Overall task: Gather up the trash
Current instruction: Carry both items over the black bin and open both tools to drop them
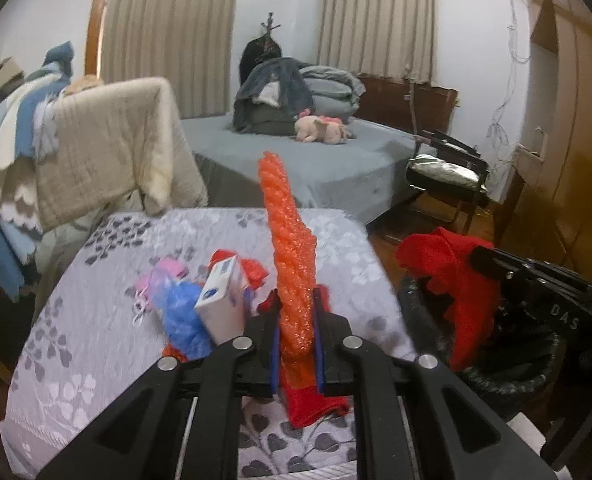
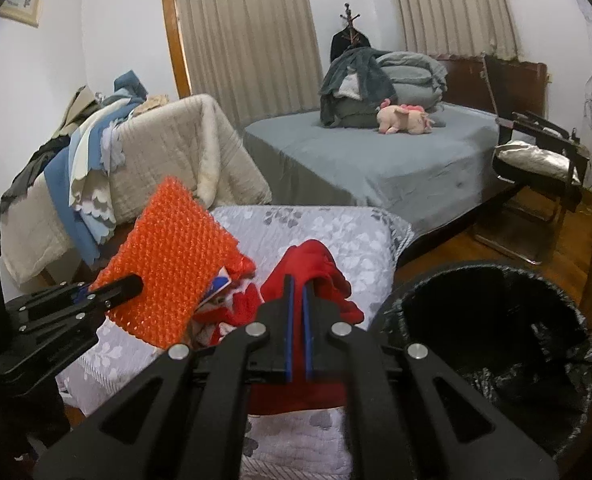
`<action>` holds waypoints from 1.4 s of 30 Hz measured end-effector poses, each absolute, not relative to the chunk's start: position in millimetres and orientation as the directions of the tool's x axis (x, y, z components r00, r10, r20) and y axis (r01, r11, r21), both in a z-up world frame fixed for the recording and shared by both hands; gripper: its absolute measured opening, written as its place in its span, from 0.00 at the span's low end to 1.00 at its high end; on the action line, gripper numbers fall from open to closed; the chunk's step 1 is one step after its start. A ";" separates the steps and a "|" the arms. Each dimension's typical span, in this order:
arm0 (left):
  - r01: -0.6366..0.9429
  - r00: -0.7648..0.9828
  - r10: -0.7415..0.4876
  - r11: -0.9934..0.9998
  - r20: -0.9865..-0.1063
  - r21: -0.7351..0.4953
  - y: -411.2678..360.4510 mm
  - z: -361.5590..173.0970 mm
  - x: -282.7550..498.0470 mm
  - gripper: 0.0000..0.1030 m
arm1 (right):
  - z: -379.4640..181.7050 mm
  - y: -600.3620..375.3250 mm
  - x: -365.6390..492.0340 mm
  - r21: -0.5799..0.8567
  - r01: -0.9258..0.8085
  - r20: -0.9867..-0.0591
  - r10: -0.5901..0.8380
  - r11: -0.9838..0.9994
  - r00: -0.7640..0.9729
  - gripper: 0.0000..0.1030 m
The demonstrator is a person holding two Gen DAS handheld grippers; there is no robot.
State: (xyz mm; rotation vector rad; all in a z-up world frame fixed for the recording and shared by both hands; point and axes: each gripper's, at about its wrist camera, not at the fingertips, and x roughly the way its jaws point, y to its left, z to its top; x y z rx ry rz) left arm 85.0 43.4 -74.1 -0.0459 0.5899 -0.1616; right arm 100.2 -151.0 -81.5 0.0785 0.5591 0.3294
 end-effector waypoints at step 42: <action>0.440 0.699 -0.438 0.886 -0.565 -0.143 -123.7 -82.6 119.9 0.75 | -114.7 -330.4 58.5 0.028 0.169 -0.585 -0.120 0.985 0.802 0.86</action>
